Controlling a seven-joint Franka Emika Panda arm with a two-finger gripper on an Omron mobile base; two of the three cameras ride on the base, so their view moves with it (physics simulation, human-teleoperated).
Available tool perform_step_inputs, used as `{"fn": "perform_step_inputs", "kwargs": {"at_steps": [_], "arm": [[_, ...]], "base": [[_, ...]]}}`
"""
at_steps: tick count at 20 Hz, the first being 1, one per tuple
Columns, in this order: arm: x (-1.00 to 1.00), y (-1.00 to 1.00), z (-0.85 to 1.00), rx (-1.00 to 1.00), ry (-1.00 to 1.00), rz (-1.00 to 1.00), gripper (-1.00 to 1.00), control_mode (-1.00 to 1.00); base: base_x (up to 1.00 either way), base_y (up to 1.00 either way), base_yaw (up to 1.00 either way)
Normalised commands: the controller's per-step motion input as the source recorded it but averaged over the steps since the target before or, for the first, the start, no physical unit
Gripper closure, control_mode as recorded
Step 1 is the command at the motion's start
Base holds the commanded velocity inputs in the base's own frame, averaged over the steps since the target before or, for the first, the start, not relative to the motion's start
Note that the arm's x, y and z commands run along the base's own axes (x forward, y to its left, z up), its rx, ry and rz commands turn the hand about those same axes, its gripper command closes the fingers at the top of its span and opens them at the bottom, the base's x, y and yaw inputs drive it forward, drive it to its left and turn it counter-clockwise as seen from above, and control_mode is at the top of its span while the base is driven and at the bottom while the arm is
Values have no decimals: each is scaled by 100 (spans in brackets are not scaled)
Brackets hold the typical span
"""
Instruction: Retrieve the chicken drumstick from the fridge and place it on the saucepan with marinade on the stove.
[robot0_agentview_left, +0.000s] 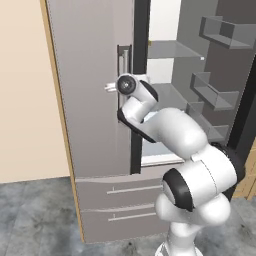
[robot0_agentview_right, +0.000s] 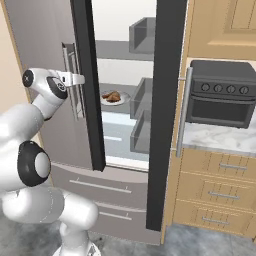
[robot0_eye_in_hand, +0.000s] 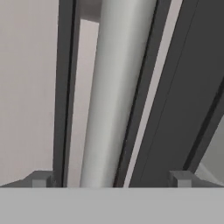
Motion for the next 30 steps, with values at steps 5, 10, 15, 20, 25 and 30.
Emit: {"fn": "perform_step_inputs", "kwargs": {"at_steps": [5, 10, 15, 20, 25, 30], "arm": [[63, 23, -18, 0, 1, 2, -100, -100], [56, 7, -16, 0, 0, 0, -100, -100], [73, 9, -8, 0, 0, 0, 100, -100], [26, 5, 0, 0, 0, 0, 100, -100], [-16, 6, 0, 0, 3, 0, 100, -100], [-70, 34, 1, 0, 7, 0, 100, -100]], "base": [[0, 0, 0], [0, 0, 0], [0, 0, 0], [0, 0, 0], [0, 0, 0], [0, 0, 0]]}}
